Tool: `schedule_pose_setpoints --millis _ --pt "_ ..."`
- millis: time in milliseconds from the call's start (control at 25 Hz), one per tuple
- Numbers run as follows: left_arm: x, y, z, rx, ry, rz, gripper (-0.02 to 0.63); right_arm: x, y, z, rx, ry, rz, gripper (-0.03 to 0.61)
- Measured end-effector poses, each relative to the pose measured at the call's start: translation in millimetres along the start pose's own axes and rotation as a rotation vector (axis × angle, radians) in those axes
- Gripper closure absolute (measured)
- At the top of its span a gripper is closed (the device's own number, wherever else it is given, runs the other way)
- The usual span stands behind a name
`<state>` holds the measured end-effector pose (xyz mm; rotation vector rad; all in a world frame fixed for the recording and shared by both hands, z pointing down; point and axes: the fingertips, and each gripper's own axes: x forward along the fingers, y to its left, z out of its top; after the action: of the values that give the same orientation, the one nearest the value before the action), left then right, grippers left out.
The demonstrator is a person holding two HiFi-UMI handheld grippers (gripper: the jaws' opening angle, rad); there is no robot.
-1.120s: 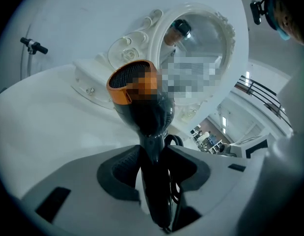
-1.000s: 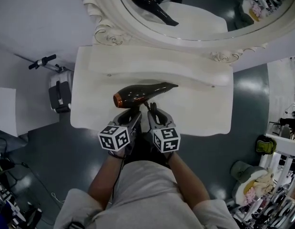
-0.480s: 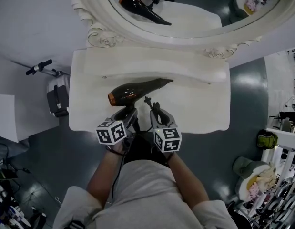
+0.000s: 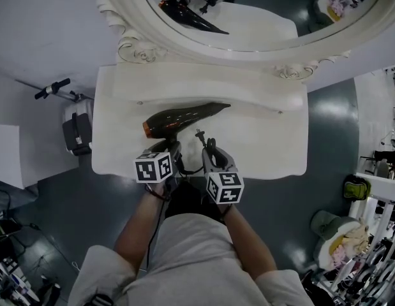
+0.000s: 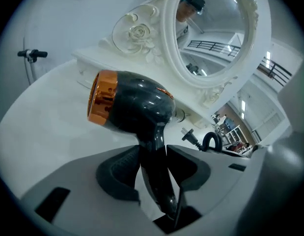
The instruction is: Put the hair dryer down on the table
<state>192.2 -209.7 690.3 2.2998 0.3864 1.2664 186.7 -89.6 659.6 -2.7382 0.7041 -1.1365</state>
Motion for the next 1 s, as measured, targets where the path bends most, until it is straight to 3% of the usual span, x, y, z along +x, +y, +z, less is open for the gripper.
schedule_pose_setpoints --millis 1000 --pt "24 18 4 0.000 0.057 0.101 0.445 10 -15 1 0.048 0.015 -0.014 0.485"
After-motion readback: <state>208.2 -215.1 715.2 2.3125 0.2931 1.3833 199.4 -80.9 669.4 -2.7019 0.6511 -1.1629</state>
